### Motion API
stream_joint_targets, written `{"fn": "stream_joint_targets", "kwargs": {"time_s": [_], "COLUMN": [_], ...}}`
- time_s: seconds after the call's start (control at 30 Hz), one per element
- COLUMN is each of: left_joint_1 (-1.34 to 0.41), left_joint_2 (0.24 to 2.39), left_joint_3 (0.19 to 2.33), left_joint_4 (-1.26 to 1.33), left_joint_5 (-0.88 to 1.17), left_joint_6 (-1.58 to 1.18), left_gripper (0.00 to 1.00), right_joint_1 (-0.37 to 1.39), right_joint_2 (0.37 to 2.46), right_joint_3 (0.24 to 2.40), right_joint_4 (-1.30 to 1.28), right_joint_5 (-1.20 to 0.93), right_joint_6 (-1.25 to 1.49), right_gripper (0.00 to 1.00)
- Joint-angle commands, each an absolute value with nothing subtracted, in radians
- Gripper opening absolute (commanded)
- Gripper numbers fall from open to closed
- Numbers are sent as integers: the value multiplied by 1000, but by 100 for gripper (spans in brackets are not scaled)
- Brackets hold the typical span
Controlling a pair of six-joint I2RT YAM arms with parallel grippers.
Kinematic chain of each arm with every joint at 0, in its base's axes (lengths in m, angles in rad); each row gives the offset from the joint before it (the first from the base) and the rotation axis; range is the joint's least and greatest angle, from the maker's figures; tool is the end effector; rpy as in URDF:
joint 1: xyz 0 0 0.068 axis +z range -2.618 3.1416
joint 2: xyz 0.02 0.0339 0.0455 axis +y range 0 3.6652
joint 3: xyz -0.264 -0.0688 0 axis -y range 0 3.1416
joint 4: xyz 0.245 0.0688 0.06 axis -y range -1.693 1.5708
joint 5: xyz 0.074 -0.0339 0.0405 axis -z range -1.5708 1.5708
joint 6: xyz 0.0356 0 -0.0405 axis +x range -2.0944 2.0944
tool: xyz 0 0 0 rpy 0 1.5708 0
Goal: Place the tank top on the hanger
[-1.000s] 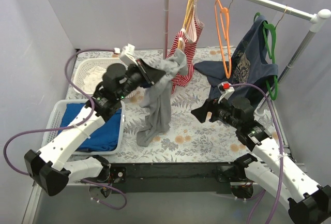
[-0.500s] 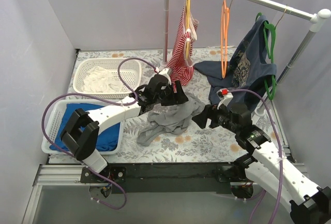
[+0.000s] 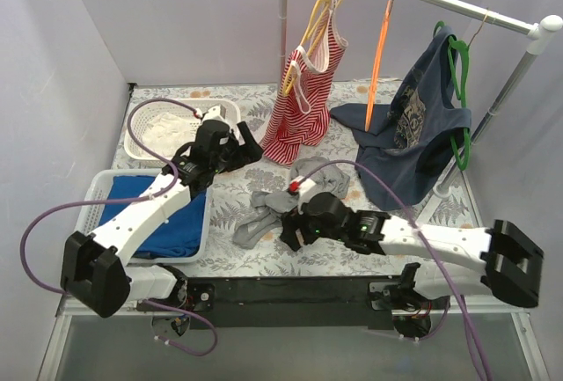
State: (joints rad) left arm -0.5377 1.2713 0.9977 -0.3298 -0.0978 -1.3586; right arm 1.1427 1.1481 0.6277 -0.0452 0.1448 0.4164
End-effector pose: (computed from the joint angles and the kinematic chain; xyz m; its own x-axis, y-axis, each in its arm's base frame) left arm 0.2460 -0.1426 0.2952 -0.5334 -0.8147 -0.2276 -0.3836 0.4728 -0.7933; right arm 0.1069 0.2220 0.2260 -0.5471 -0.2349 -0.8034 -0.6871 0.6743 0.2708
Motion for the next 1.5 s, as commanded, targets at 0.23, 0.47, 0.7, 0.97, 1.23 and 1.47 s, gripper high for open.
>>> {"fn": "stream_joint_targets", "kwargs": {"time_s": [0.23,0.47,0.7,0.97,1.23,1.47], "left_joint_1": [-485,-463,-456,-454,-456,-541], "left_joint_2": [1152,1158,1172,1196,1252,1336], "left_joint_3": [982,985,970,946,882,810], "left_joint_4": [-471,-462,-446,-420,-368,-305], "left_joint_5": [-121,-103,-78,-18,70,71], "left_joint_6": [-1348,-1341,-1330,-1301,-1296,-1325], "left_gripper": [79,79,79,74,60,55], "right_joint_1": [1350,1355,1350,1276,1008,928], "right_joint_2": [1655,1851,1872,1478,1023,922], "right_joint_3": [1046,1147,1154,1033,836,769], "right_joint_4": [52,18,2,-156,-296,-390], "right_joint_5": [295,235,346,555,569,583], "right_joint_6": [193,156,167,264,359,405], "right_gripper": [78,78,38,1,1,1]}}
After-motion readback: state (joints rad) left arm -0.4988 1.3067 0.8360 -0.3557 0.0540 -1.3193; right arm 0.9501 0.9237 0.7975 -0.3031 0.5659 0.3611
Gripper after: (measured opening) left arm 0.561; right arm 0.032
